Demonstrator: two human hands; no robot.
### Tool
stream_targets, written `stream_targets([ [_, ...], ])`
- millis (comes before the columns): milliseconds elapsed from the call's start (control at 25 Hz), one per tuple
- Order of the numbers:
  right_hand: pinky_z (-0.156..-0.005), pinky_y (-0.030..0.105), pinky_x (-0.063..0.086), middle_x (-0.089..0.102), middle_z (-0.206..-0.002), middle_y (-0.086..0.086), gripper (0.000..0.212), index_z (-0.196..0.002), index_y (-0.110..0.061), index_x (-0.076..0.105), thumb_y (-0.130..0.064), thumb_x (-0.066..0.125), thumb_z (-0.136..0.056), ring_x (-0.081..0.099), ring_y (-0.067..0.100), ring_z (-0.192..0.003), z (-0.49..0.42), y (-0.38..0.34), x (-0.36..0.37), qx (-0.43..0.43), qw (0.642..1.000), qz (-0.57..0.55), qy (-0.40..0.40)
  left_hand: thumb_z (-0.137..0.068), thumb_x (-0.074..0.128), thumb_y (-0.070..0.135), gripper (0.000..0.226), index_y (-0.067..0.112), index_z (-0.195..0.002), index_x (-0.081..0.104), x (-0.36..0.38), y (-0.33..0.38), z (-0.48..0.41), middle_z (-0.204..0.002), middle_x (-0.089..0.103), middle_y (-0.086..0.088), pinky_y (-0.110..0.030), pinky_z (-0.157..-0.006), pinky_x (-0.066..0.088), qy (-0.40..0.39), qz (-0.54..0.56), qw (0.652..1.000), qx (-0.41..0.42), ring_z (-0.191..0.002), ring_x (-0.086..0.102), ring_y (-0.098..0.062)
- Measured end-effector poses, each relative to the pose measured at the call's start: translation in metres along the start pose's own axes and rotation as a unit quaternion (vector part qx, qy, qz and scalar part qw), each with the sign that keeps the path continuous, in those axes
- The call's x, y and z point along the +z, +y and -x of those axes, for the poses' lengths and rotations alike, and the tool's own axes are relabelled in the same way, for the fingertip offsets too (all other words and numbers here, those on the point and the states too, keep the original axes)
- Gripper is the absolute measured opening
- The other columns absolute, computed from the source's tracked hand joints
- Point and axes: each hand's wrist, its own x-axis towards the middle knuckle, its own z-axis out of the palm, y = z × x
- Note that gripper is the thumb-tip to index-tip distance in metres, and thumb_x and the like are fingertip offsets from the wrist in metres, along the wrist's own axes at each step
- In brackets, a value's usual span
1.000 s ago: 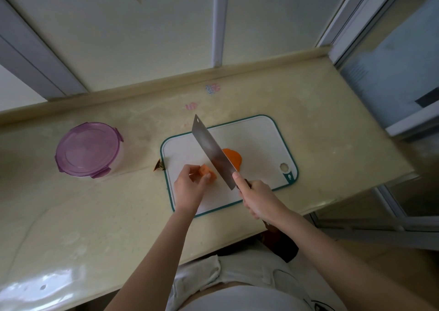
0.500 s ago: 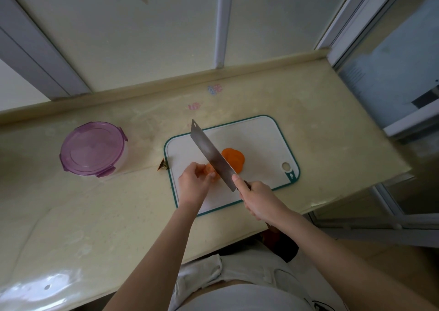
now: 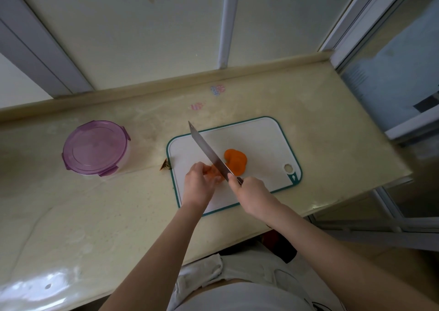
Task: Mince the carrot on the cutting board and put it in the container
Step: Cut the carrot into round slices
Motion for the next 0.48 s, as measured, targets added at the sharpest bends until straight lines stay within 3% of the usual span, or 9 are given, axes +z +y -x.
stream_targets([
  [160,-0.049,0.027,0.032,0.044,-0.060,0.003,0.054,-0.062,-0.013,0.039,-0.050,0.027,-0.100,0.043,0.015,-0.053,-0.011,-0.016,-0.005,-0.002,1.000,-0.006,-0.008,-0.082,0.069,0.022,0.024,0.008,-0.099,0.059,0.001,0.001,-0.001,-0.092,0.054,0.002,-0.017,-0.071,0.036,0.001,-0.013,1.000,0.003,-0.082,0.050,-0.011],
  [360,-0.051,0.028,0.043,0.045,-0.060,0.004,0.054,-0.067,-0.012,0.041,-0.053,0.026,-0.099,0.048,0.018,-0.053,-0.011,-0.015,-0.011,0.029,0.999,-0.030,-0.027,-0.081,0.070,0.020,0.023,0.008,-0.097,0.060,-0.002,0.002,-0.004,-0.092,0.056,0.001,-0.016,-0.070,0.035,-0.009,-0.016,1.000,-0.001,-0.081,0.050,-0.011],
  [480,-0.050,0.028,0.037,0.041,-0.059,0.003,0.047,-0.066,-0.019,0.038,-0.050,0.028,-0.100,0.041,0.016,-0.050,-0.002,-0.005,-0.013,0.028,0.998,-0.024,-0.049,-0.081,0.070,0.018,0.021,0.009,-0.097,0.060,-0.003,0.003,-0.005,-0.092,0.058,0.000,-0.016,-0.070,0.036,-0.013,-0.015,1.000,-0.003,-0.082,0.051,-0.011],
])
